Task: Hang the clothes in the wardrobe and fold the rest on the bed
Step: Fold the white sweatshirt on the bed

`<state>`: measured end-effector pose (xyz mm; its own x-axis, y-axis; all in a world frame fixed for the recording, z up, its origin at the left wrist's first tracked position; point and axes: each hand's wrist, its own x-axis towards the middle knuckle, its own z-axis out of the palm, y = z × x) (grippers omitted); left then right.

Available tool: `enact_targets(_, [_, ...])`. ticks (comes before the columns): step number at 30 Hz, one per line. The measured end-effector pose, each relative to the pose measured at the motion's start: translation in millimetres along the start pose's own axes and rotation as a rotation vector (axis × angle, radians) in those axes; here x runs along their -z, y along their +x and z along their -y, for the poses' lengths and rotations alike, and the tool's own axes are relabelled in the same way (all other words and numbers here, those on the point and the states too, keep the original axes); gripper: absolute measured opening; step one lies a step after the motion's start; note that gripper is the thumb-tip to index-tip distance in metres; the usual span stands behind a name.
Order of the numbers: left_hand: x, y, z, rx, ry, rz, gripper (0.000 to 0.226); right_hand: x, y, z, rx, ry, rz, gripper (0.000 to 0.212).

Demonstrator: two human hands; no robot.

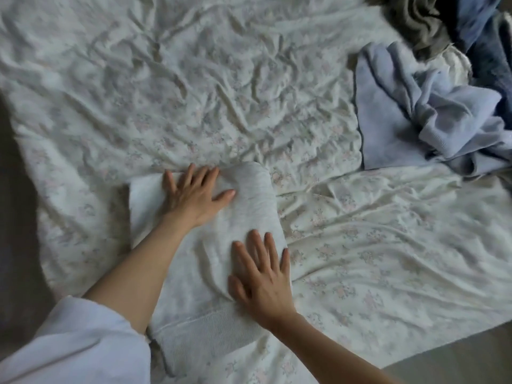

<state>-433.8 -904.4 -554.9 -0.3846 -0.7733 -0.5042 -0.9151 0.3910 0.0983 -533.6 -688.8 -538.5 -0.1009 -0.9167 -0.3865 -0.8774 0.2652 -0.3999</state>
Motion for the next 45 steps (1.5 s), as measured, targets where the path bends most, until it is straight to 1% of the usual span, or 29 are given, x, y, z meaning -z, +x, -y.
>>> enact_targets(2, [10.1,12.1,-0.1,0.039,-0.009,0.027,0.084,9.1,8.7,-10.2,-0.179,0.204,-0.025,0.077])
enact_targets(4, [10.9,8.2,2.2,0.111,-0.051,-0.002,0.073,17.7,19.6,-14.2,-0.315,0.354,-0.017,0.091])
enact_targets(6, [2.2,-10.1,4.3,0.257,-0.112,-0.076,0.065,23.6,30.7,-13.6,-0.368,0.457,0.020,0.101])
enact_targets(8, [-13.9,-38.0,8.1,0.462,-0.219,-0.180,0.065,26.0,39.6,-12.5,-0.391,0.519,0.032,0.107])
enact_targets(10, [-29.9,-69.9,11.4,0.623,-0.339,-0.186,0.071,26.4,43.6,-13.1,-0.396,0.535,0.036,0.110])
enact_targets(12, [-42.8,-94.4,13.1,0.699,-0.474,-0.185,0.078,25.8,44.9,-13.0,-0.390,0.523,0.034,0.112])
enact_targets(15, [-50.5,-108.5,21.6,0.711,-0.613,-0.248,0.096,25.9,45.8,-8.6,-0.392,0.519,0.025,0.112])
enact_targets(18, [-49.0,-102.0,42.0,0.681,-0.811,-0.222,0.110,26.9,46.4,-6.3,-0.393,0.497,0.014,0.111])
enact_targets(20, [-48.9,-96.7,58.0,0.596,-0.893,-0.158,0.110,26.6,46.8,-6.5,-0.395,0.494,0.005,0.109])
enact_targets(22, [-47.6,-93.9,69.5,0.543,-1.042,-0.120,0.108,26.8,47.8,-5.1,-0.395,0.503,-0.003,0.106])
enact_targets(24, [-47.0,-94.3,70.7,0.509,-1.160,-0.119,0.106,26.3,49.3,-4.6,-0.403,0.505,-0.009,0.104])
enact_targets(26, [-49.1,-96.6,64.8,0.464,-1.155,-0.156,0.105,25.6,47.8,-1.7,-0.382,0.483,-0.034,0.100])
enact_targets(29, [-49.4,-103.8,41.4,0.433,-1.112,-0.264,0.103,26.3,41.6,7.9,-0.329,0.390,-0.087,0.091])
enact_targets(31, [-43.0,-115.6,20.5,0.461,-1.056,-0.379,0.096,28.9,34.7,19.0,-0.275,0.318,-0.136,0.084])
enact_targets(34, [-30.8,-135.0,-14.2,0.573,-0.828,-0.574,0.082,38.6,27.0,33.9,-0.188,0.255,-0.228,0.075])
enact_targets(36, [-19.5,-149.3,-27.1,0.610,-0.704,-0.632,0.079,51.0,23.4,43.1,-0.086,0.206,-0.280,0.075])
enact_targets(38, [-5.6,-164.2,-29.3,0.630,-0.690,-0.682,0.077,67.4,20.1,51.2,0.005,0.175,-0.302,0.075])
enact_targets(41, [22.4,-186.0,-28.3,0.651,-0.687,-0.768,0.075,96.4,17.8,64.1,0.084,0.171,-0.335,0.073])
enact_targets(45, [64.2,-222.1,-27.8,0.647,-0.700,-0.883,0.075,131.3,2.3,82.2,0.205,0.226,-0.377,0.086])
